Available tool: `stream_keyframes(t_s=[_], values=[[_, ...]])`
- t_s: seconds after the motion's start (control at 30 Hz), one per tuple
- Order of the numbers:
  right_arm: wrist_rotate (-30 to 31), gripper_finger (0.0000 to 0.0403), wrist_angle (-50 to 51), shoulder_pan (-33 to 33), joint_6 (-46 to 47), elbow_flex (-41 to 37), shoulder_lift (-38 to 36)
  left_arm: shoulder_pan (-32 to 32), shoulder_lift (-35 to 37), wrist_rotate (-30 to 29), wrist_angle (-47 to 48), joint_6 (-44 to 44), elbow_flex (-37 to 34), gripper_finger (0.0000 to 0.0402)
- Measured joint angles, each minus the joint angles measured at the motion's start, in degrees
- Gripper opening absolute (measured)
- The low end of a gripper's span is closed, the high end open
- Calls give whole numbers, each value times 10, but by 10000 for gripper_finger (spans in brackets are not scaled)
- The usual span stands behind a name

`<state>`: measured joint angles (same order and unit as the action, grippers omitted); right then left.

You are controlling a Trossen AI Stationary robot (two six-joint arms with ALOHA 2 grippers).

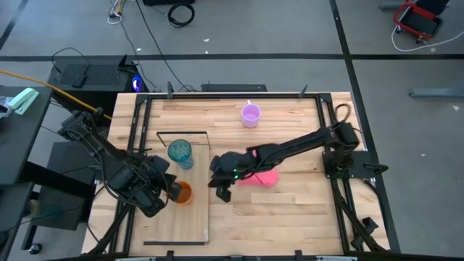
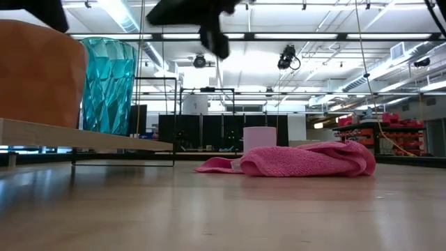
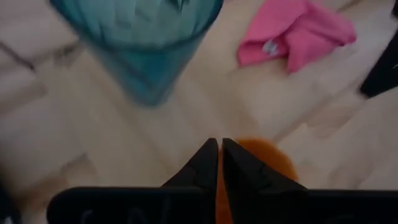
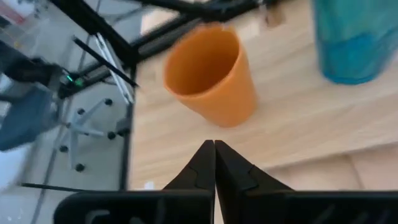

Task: Stack small to large cups/mugs on shelf
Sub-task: Put the violet mug on the shelf

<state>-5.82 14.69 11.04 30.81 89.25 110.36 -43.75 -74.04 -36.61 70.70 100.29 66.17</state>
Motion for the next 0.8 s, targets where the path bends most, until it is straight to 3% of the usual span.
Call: stream_keyframes(t_s=[0.43, 0.8], values=[[150, 18, 205, -58, 81, 0, -170, 1, 34, -170, -11, -108, 0, 29], [155, 52, 350, -238, 39, 0, -206, 4, 110, -281, -68, -234, 0, 26]])
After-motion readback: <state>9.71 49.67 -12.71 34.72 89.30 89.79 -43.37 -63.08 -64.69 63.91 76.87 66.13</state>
